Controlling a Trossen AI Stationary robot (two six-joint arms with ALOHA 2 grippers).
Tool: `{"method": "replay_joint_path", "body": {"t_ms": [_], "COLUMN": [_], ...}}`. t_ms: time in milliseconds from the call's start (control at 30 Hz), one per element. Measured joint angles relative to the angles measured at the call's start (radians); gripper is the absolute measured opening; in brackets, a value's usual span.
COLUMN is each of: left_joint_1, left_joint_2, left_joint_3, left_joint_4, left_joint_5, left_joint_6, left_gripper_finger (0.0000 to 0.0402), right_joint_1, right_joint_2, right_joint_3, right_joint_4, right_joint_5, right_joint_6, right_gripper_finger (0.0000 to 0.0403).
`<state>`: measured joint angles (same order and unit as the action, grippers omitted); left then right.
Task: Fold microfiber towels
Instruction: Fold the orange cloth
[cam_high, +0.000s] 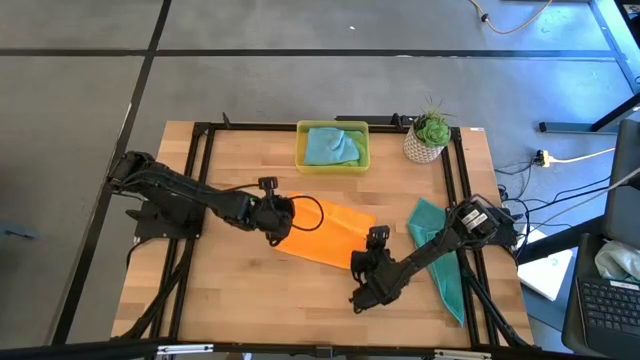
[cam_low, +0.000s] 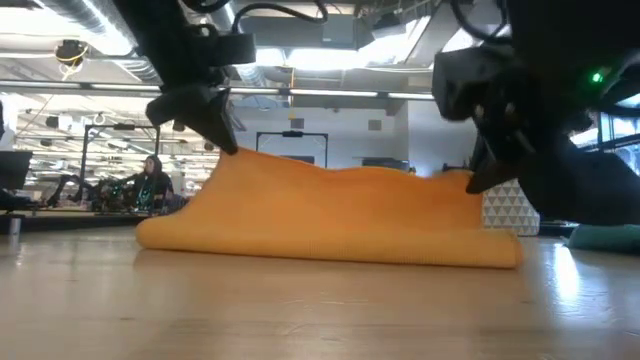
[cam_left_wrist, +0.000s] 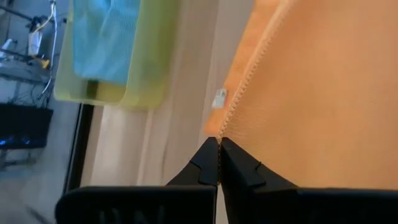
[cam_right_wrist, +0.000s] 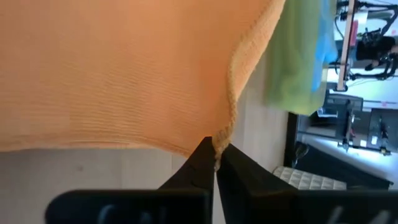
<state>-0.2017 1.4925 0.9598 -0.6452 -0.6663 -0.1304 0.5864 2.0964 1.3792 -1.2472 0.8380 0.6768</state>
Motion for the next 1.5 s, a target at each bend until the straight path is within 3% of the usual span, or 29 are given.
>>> {"method": "replay_joint_path", "body": {"t_ms": [633, 1067, 1500], "left_joint_1": [0.135, 0.244, 0.248], "left_joint_2": [0.001, 0.001, 0.001], "left_joint_3": [-0.271, -0.286, -0.286], "left_joint_4": [0.483, 0.547, 0.583], "left_joint_5": [0.057, 0.167, 0.218], "left_joint_6": [0.220, 0.219, 0.219], "left_gripper_finger": [0.0000, 0.0000, 0.0000], "right_joint_1": [-0.033, -0.097, -0.109], "right_joint_2": [0.000, 0.000, 0.000], "right_joint_3": [-0.102, -0.102, -0.102], "right_joint_4": [0.028, 0.050, 0.050], "right_joint_5": [0.003, -0.008, -0.074], "right_joint_6": [0.053, 0.055, 0.059], "right_gripper_finger": [0.0011, 0.0023, 0.0023]}}
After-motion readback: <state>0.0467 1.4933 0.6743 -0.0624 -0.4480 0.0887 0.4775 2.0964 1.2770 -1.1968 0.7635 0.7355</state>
